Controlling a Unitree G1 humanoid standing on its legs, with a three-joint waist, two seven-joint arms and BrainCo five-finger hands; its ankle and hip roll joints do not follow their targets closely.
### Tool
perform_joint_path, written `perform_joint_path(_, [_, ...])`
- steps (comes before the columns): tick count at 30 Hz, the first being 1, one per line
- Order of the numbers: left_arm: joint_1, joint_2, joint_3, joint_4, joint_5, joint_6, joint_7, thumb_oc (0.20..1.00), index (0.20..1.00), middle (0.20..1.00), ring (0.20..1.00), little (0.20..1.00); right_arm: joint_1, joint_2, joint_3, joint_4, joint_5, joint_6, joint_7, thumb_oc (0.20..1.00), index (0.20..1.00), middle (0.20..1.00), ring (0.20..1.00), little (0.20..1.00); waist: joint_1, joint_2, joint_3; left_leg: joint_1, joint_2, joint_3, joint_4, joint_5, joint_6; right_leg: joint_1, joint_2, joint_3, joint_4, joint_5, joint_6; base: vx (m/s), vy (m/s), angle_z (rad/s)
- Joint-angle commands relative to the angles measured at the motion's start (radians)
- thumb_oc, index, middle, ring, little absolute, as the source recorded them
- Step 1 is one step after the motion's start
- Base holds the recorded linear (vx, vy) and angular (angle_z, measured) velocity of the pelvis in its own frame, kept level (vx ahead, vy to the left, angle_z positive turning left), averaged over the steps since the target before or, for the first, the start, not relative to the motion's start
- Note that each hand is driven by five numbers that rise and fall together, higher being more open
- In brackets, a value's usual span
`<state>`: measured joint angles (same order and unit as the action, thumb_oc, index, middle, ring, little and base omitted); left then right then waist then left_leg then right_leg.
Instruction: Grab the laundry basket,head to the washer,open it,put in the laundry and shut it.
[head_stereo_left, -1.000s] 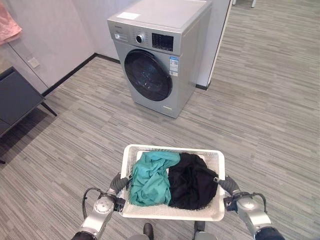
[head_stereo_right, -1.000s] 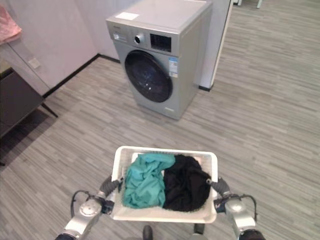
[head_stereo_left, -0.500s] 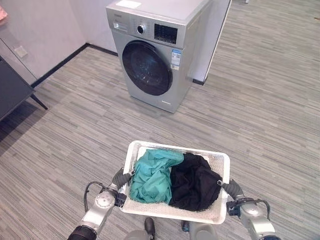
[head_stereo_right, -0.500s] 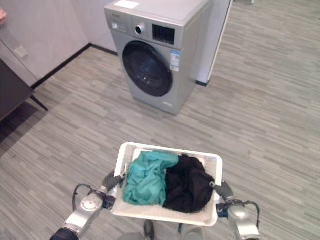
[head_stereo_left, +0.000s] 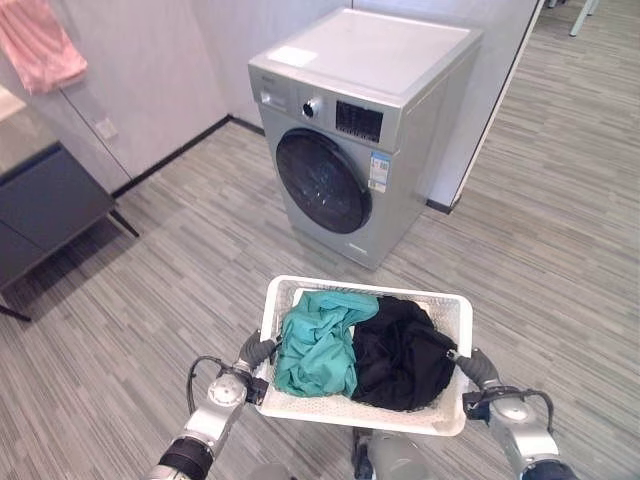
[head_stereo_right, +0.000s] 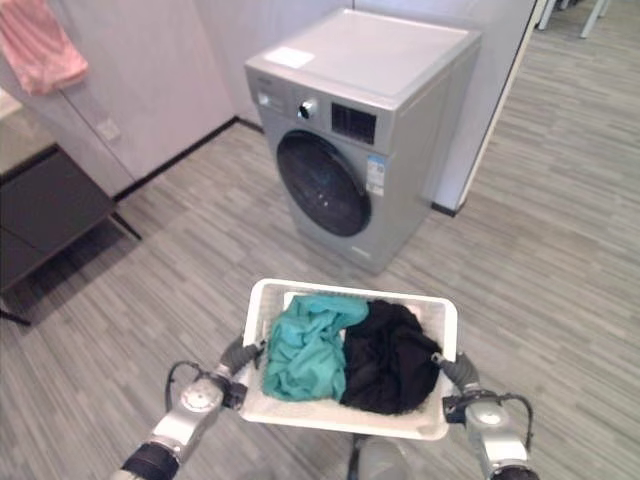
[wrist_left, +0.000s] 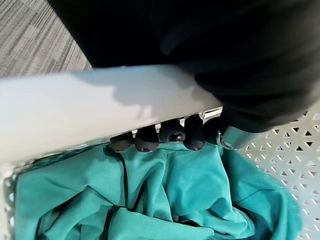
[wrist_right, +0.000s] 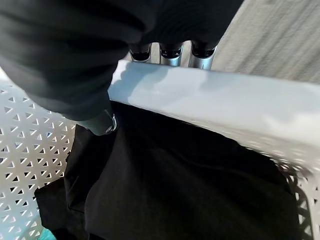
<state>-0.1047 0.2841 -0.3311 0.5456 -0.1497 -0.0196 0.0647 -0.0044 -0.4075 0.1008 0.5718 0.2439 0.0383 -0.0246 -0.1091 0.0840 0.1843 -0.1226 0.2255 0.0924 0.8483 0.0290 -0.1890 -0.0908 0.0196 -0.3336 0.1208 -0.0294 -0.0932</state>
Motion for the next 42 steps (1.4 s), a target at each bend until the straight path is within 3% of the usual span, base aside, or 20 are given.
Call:
perform_joint_path(1, [-0.046, 0.060, 0.028, -0.054, -0.059, -0.073, 0.020, 0.200, 0.200, 0.200, 0.200, 0.200, 0.018, -0.010, -0.036, -0.025, 0.100, -0.063, -0.022, 0.200, 0.200, 0.200, 0.200, 0.200, 0.001, -0.055, -0.034, 0.087, 0.024, 0.190, -0.102, -0.007, 0.073, 0.062, -0.066, 0.077, -0.076, -0.031, 0.092, 0.41, 0.022, -0.34])
perform_joint_path(2, [-0.049, 0.059, 0.032, -0.050, -0.064, -0.071, 0.020, 0.200, 0.200, 0.200, 0.200, 0.200, 0.017, -0.006, -0.030, -0.037, 0.098, -0.062, -0.016, 0.200, 0.200, 0.200, 0.200, 0.200, 0.005, -0.065, -0.030, 0.067, 0.085, 0.246, -0.238, -0.043, 0.084, 0.093, -0.097, 0.064, -0.083, -0.048, 0.112, 0.41, 0.026, -0.04])
perform_joint_path(3, [-0.049, 0.059, 0.032, -0.051, -0.064, -0.071, 0.020, 0.200, 0.200, 0.200, 0.200, 0.200, 0.018, -0.006, -0.030, -0.038, 0.098, -0.061, -0.016, 0.200, 0.200, 0.200, 0.200, 0.200, 0.006, -0.067, -0.030, 0.073, 0.081, 0.250, -0.244, -0.042, 0.086, 0.094, -0.100, 0.066, -0.082, -0.048, 0.114, 0.25, 0.116, 0.19])
perform_joint_path(6, [-0.040, 0.063, 0.041, -0.055, -0.078, -0.071, 0.029, 0.200, 0.200, 0.200, 0.200, 0.200, 0.018, -0.003, -0.013, -0.052, 0.081, -0.058, -0.007, 0.200, 0.200, 0.200, 0.200, 0.200, 0.026, -0.071, -0.035, 0.030, 0.063, 0.241, -0.532, -0.032, 0.082, 0.128, -0.126, 0.076, -0.088, -0.067, 0.139, 0.25, 0.210, -0.06])
perform_joint_path(7, [-0.022, 0.065, 0.050, -0.059, -0.086, -0.072, 0.040, 0.200, 0.200, 0.200, 0.200, 0.200, 0.009, 0.001, 0.001, -0.050, 0.079, -0.060, 0.000, 0.200, 0.200, 0.200, 0.200, 0.200, 0.062, -0.065, -0.031, -0.009, 0.029, 0.136, -0.709, 0.038, 0.077, 0.150, -0.126, 0.097, -0.087, -0.073, 0.142, 0.25, 0.245, -0.37])
perform_joint_path(8, [-0.021, 0.065, 0.050, -0.059, -0.086, -0.071, 0.040, 0.200, 0.200, 0.200, 0.200, 0.200, 0.009, 0.001, 0.001, -0.049, 0.079, -0.060, 0.000, 0.200, 0.200, 0.200, 0.200, 0.200, 0.061, -0.066, -0.030, -0.005, 0.027, 0.136, -0.717, 0.043, 0.076, 0.151, -0.127, 0.096, -0.087, -0.073, 0.142, 0.39, 0.336, -0.35])
perform_joint_path(9, [-0.009, 0.065, 0.054, -0.060, -0.092, -0.074, 0.046, 0.200, 0.200, 0.200, 0.200, 0.200, 0.003, 0.005, 0.015, -0.047, 0.074, -0.064, 0.004, 0.200, 0.200, 0.200, 0.200, 0.200, 0.084, -0.060, -0.025, -0.024, 0.023, 0.012, -0.829, 0.074, 0.064, 0.173, -0.124, 0.134, -0.070, -0.103, 0.144, 0.24, 0.164, -0.76])
perform_joint_path(10, [-0.009, 0.065, 0.054, -0.060, -0.092, -0.074, 0.046, 0.200, 0.200, 0.200, 0.200, 0.200, 0.002, 0.005, 0.015, -0.047, 0.074, -0.064, 0.004, 0.200, 0.200, 0.200, 0.200, 0.200, 0.083, -0.059, -0.026, -0.026, 0.023, 0.010, -0.831, 0.077, 0.064, 0.171, -0.124, 0.133, -0.070, -0.102, 0.144, 0.38, 0.260, -0.80])
perform_joint_path(12, [-0.001, 0.071, 0.055, -0.059, -0.092, -0.080, 0.052, 0.200, 0.200, 0.200, 0.200, 0.200, -0.009, 0.003, 0.024, -0.050, 0.076, -0.069, 0.008, 0.200, 0.200, 0.200, 0.200, 0.200, 0.100, -0.055, -0.023, -0.054, 0.021, -0.104, -0.880, 0.089, 0.050, 0.193, -0.125, 0.180, -0.053, -0.135, 0.146, 0.32, 0.254, -0.70])
perform_joint_path(16, [0.002, 0.081, 0.049, -0.063, -0.082, -0.087, 0.040, 0.200, 0.200, 0.200, 0.200, 0.200, -0.020, 0.003, 0.017, -0.053, 0.082, -0.071, 0.012, 0.200, 0.200, 0.200, 0.200, 0.200, 0.106, -0.045, -0.040, -0.056, 0.005, -0.155, -0.834, 0.087, 0.054, 0.215, -0.144, 0.226, -0.030, -0.161, 0.166, 0.35, 0.386, -0.43])
perform_joint_path(18, [-0.003, 0.095, 0.042, -0.080, -0.070, -0.086, 0.040, 0.200, 0.200, 0.200, 0.200, 0.200, -0.016, 0.009, -0.002, -0.061, 0.084, -0.070, 0.008, 0.200, 0.200, 0.200, 0.200, 0.200, 0.101, -0.060, -0.048, -0.084, -0.038, -0.146, -0.738, 0.037, 0.072, 0.220, -0.190, 0.236, 0.005, -0.148, 0.190, 0.37, 0.475, -0.34])
perform_joint_path(21, [-0.004, 0.123, 0.053, -0.099, -0.050, -0.079, 0.040, 0.200, 0.200, 0.200, 0.200, 0.200, -0.040, 0.028, -0.013, -0.040, 0.086, -0.071, 0.005, 0.200, 0.200, 0.200, 0.200, 0.200, 0.119, -0.078, -0.053, -0.051, -0.109, -0.117, -0.694, -0.046, 0.137, 0.142, -0.253, 0.272, 0.162, -0.056, 0.216, 0.30, 0.448, -0.14])
perform_joint_path(25, [-0.010, 0.173, 0.077, -0.129, -0.040, -0.067, 0.036, 0.200, 0.200, 0.200, 0.200, 0.200, -0.071, 0.029, -0.023, -0.046, 0.071, -0.071, -0.002, 0.200, 0.200, 0.200, 0.200, 0.200, 0.124, -0.065, -0.033, 0.028, -0.135, -0.028, -0.719, -0.084, 0.195, 0.030, -0.331, 0.141, 0.378, 0.065, 0.212, 0.24, 0.380, -0.45])
perform_joint_path(26, [-0.016, 0.168, 0.082, -0.127, -0.038, -0.069, 0.032, 0.200, 0.200, 0.200, 0.200, 0.200, -0.072, 0.020, -0.021, -0.050, 0.070, -0.065, 0.000, 0.200, 0.200, 0.200, 0.200, 0.200, 0.106, -0.060, -0.029, 0.077, -0.154, -0.007, -0.749, -0.085, 0.199, -0.019, -0.258, 0.107, 0.364, 0.001, 0.196, 0.25, 0.282, -0.32])
perform_joint_path(28, [-0.013, 0.166, 0.092, -0.123, -0.045, -0.071, 0.032, 0.200, 0.200, 0.200, 0.200, 0.200, -0.074, 0.015, -0.020, -0.050, 0.074, -0.068, 0.000, 0.200, 0.200, 0.200, 0.200, 0.200, 0.104, -0.063, -0.034, 0.101, -0.169, 0.006, -0.772, -0.092, 0.196, -0.022, -0.206, 0.063, 0.260, -0.045, 0.192, 0.29, 0.122, -0.09])
perform_joint_path(31, [0.007, 0.156, 0.117, -0.123, -0.073, -0.072, 0.036, 0.200, 0.200, 0.200, 0.200, 0.200, -0.097, 0.014, 0.003, -0.024, 0.065, -0.066, -0.002, 0.200, 0.200, 0.200, 0.200, 0.200, 0.121, -0.069, -0.042, 0.170, -0.170, 0.047, -0.797, -0.141, 0.181, -0.030, -0.195, -0.060, 0.077, -0.051, 0.190, 0.25, -0.036, -0.07])
perform_joint_path(34, [0.007, 0.147, 0.144, -0.103, -0.089, -0.080, 0.058, 0.200, 0.200, 0.200, 0.200, 0.200, -0.113, 0.020, 0.036, -0.022, 0.039, -0.055, 0.001, 0.200, 0.200, 0.200, 0.200, 0.200, 0.120, -0.061, -0.035, 0.220, -0.143, 0.072, -0.794, -0.179, 0.171, -0.080, -0.196, -0.026, 0.032, -0.016, 0.216, 0.28, -0.125, -0.50])
perform_joint_path(37, [-0.003, 0.140, 0.139, -0.099, -0.074, -0.083, 0.058, 0.200, 0.200, 0.200, 0.200, 0.200, -0.073, 0.025, 0.034, -0.042, 0.038, -0.053, 0.004, 0.200, 0.200, 0.200, 0.200, 0.200, 0.109, -0.087, -0.041, 0.220, -0.156, 0.071, -0.749, -0.182, 0.165, -0.043, -0.183, 0.021, -0.014, 0.000, 0.199, 0.19, -0.164, -0.13])
perform_joint_path(39, [-0.005, 0.123, 0.153, -0.093, -0.086, -0.089, 0.066, 0.200, 0.200, 0.200, 0.200, 0.200, -0.045, 0.032, 0.036, -0.062, 0.077, -0.062, 0.015, 0.200, 0.200, 0.200, 0.200, 0.200, 0.107, -0.094, -0.043, 0.151, -0.110, 0.070, -0.493, -0.125, 0.113, 0.020, -0.151, 0.012, -0.025, -0.013, 0.160, 0.27, -0.301, 0.40])
perform_joint_path(42, [-0.012, 0.110, 0.156, -0.093, -0.109, -0.093, 0.076, 0.200, 0.200, 0.200, 0.200, 0.200, -0.028, 0.023, 0.035, -0.073, 0.089, -0.063, 0.009, 0.200, 0.200, 0.200, 0.200, 0.200, 0.114, -0.102, -0.016, 0.045, -0.086, 0.031, -0.299, -0.047, 0.094, 0.063, -0.125, 0.024, -0.043, -0.041, 0.117, 0.06, -0.133, 0.08])
